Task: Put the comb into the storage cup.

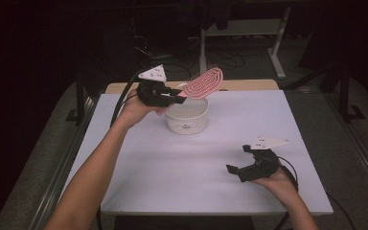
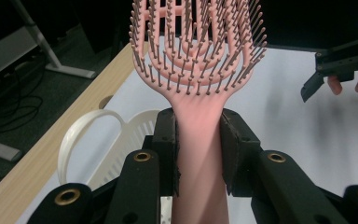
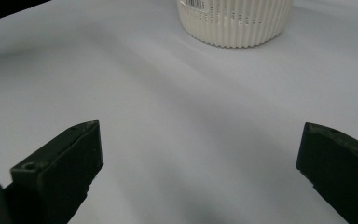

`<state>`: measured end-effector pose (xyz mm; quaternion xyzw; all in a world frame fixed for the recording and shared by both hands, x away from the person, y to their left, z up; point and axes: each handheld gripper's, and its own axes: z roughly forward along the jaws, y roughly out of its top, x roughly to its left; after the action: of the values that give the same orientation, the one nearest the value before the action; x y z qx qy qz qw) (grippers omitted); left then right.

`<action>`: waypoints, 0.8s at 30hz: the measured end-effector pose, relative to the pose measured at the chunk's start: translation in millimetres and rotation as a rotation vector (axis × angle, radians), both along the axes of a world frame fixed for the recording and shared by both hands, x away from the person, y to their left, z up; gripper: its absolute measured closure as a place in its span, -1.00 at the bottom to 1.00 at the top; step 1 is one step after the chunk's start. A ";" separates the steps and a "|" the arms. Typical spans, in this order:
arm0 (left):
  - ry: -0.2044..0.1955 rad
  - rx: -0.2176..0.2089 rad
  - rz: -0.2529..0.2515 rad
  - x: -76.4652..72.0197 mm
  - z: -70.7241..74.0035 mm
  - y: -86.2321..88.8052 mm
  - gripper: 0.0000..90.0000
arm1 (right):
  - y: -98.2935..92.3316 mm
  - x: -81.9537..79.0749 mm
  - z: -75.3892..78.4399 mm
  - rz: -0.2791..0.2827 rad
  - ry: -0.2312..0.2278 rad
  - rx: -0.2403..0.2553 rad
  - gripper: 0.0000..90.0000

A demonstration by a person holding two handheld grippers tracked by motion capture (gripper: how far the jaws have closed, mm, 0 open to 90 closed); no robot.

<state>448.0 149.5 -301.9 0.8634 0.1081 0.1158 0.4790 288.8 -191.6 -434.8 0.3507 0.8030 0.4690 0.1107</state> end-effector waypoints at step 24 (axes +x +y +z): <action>0.043 0.011 -0.012 50.6 -39.4 -24.3 0.56 | -3.0 0.6 -1.1 -0.002 0.006 0.008 -1.00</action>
<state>498.6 125.2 -341.3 0.8689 0.1128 0.0948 0.4725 289.4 -194.7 -435.9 0.3536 0.8009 0.4712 0.1072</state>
